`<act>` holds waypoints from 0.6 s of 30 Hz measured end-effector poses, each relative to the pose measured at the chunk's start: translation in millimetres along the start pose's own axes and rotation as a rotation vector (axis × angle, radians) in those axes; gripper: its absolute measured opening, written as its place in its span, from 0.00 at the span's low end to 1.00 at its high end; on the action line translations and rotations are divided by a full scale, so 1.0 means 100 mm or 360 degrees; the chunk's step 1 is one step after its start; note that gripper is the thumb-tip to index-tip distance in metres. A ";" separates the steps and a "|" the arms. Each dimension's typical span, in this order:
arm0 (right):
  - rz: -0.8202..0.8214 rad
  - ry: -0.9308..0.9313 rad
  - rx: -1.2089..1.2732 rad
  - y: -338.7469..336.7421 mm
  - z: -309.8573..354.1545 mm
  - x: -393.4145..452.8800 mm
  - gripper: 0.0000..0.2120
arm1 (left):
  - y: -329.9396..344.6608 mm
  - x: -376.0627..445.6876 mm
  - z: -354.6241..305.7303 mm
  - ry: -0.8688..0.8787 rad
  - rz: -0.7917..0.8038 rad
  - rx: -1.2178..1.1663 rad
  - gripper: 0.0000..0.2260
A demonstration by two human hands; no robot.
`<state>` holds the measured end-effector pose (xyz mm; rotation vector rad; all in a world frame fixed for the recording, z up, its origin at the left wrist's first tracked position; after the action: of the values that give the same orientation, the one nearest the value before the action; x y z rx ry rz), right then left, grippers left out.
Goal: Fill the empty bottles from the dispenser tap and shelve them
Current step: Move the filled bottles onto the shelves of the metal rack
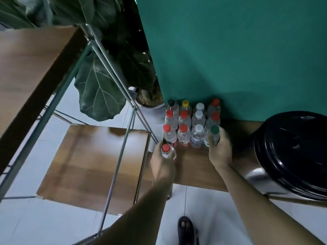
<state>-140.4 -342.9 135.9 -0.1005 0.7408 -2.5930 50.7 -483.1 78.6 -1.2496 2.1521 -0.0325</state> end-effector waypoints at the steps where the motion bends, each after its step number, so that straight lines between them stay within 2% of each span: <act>1: 0.0033 -0.0037 0.0044 0.03 -0.03 0.01 0.22 | 0.00 0.05 0.02 0.0026 0.0011 0.0042 0.17; 6: -0.0061 -0.0097 -0.0043 -0.05 -0.16 -0.05 0.12 | -0.02 0.15 0.10 0.0086 -0.0132 0.0183 0.10; 9: -0.0137 -0.0161 -0.0208 -0.12 -0.18 -0.09 0.11 | -0.01 0.08 0.11 0.0129 -0.0159 0.0189 0.10; 12: -0.0137 -0.0090 -0.0194 -0.05 -0.39 -0.16 0.11 | -0.03 -0.08 0.02 0.0220 -0.0089 0.0186 0.08; 14: -0.0143 -0.0067 -0.0107 -0.13 -0.27 -0.27 0.12 | -0.05 -0.24 -0.12 0.0328 0.0001 0.0170 0.06; 18: -0.0141 -0.0244 -0.0168 -0.41 0.29 -0.59 0.12 | -0.19 -0.71 -0.57 0.0589 0.0151 0.0191 0.05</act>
<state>-97.5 -300.5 185.0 -0.3677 0.8329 -2.5925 59.2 -453.8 166.6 -1.1400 2.4788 -0.3736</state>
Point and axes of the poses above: each hand's wrist, its own x-axis towards the middle knuckle, its own y-axis out of the palm, z = x × y, the point moved 7 cm from there along x, towards the middle knuckle, and after that the axes turned 6 degrees about z, right-handed, at the moved point
